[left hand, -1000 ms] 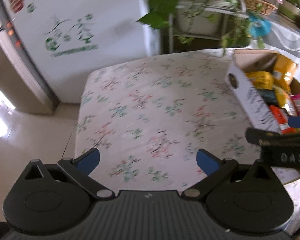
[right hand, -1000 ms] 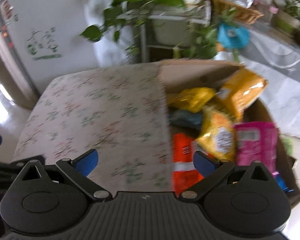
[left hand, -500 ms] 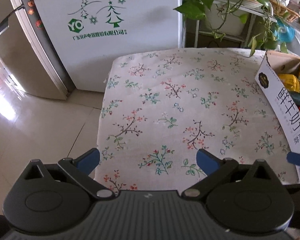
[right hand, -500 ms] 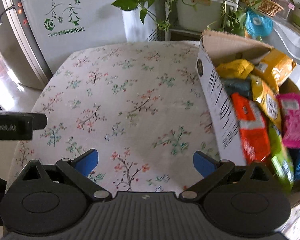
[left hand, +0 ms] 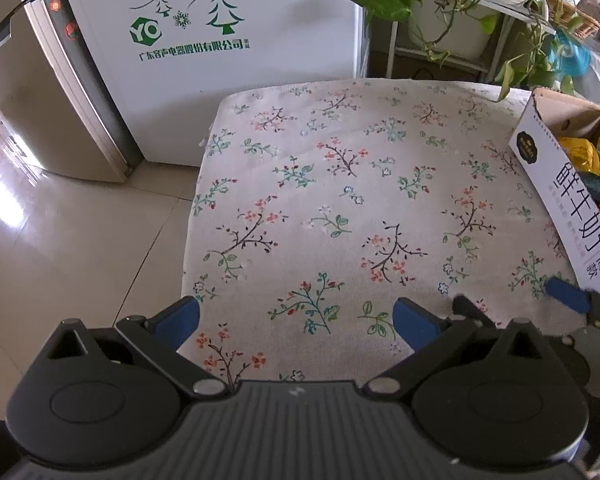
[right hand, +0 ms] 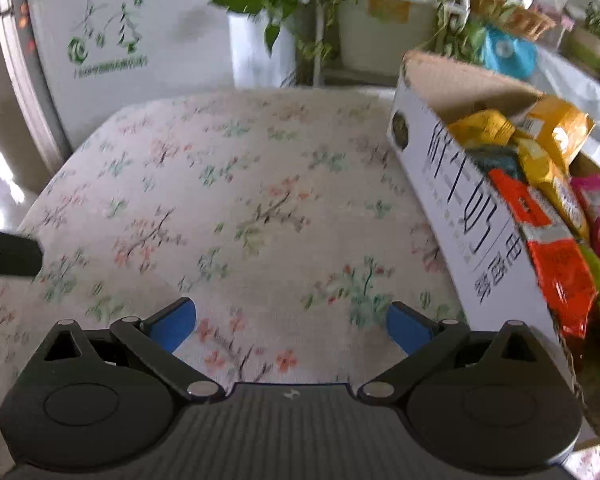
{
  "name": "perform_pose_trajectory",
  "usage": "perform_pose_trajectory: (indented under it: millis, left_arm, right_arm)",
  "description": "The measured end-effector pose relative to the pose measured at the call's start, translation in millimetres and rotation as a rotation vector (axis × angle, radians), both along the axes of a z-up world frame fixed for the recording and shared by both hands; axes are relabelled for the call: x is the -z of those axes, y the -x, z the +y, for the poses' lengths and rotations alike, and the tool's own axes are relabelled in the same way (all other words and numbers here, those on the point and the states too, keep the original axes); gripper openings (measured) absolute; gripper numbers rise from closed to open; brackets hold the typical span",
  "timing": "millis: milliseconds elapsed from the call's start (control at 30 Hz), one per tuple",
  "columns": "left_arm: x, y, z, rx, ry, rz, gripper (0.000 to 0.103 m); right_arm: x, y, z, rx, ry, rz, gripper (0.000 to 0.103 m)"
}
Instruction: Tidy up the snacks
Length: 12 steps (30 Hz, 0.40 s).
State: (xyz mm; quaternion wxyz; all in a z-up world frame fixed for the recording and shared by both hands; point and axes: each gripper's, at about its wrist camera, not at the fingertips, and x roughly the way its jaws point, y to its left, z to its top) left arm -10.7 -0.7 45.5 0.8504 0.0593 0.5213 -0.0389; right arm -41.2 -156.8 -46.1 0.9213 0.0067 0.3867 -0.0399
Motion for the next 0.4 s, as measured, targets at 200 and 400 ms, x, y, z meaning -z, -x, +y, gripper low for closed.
perform_pose_trajectory:
  millis: [200,400]
  left_arm:
    - [4.8,-0.6,-0.2,0.0,-0.008,0.012,0.102]
    - [8.0,-1.3,0.5,-0.004,-0.015,0.017,0.102]
  right_arm:
    - [6.2,-7.1,-2.6,0.0,0.007,-0.101,0.103]
    - [9.6,-8.1,-1.1,0.002,0.014,-0.141,0.103]
